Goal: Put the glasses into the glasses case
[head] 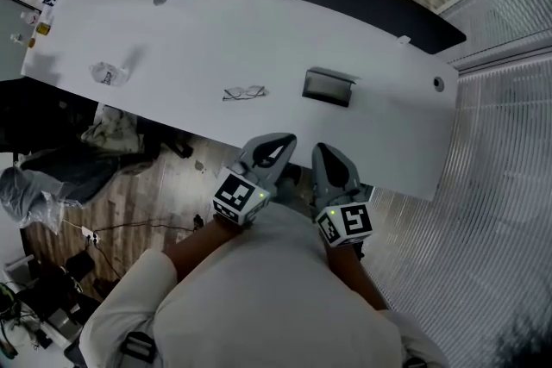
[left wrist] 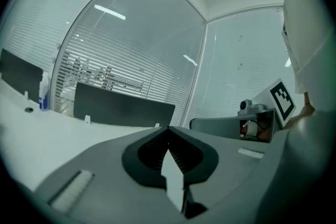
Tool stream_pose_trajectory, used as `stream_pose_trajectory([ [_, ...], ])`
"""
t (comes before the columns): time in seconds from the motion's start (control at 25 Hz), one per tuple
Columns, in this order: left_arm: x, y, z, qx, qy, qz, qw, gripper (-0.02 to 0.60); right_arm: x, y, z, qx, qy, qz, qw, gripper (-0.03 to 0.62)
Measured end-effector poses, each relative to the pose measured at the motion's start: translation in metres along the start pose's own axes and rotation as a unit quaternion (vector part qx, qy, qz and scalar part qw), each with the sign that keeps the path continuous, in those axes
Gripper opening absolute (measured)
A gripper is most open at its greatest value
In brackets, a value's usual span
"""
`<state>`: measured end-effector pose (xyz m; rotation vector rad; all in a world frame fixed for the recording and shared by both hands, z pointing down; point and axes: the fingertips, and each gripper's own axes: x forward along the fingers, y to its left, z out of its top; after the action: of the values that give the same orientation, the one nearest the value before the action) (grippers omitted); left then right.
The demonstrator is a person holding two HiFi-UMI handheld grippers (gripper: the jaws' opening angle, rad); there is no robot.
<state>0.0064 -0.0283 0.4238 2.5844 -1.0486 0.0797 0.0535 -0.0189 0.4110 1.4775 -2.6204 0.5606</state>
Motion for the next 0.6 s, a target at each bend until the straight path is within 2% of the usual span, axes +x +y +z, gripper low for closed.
stream_pose_trajectory([
  [0.2,-0.006,0.004,-0.005,-0.004,0.002,0.004,1.0000,0.003,0.005,0.005,-0.012,0.000,0.007,0.016,1.000,0.003],
  [0.32,-0.006,0.012,-0.004,0.016,0.003,0.009,0.9998,0.003,0.011,0.005,-0.010,0.000,0.010,0.016,1.000,0.002],
  [0.44,-0.004,0.027,-0.011,0.052,0.022,0.014,0.9983,0.003,0.019,0.007,-0.011,-0.009,0.009,0.024,1.000,0.003],
  [0.6,-0.001,0.058,-0.026,0.080,0.042,0.026,0.9956,0.005,0.035,0.010,-0.023,0.001,0.028,0.039,0.999,0.002],
])
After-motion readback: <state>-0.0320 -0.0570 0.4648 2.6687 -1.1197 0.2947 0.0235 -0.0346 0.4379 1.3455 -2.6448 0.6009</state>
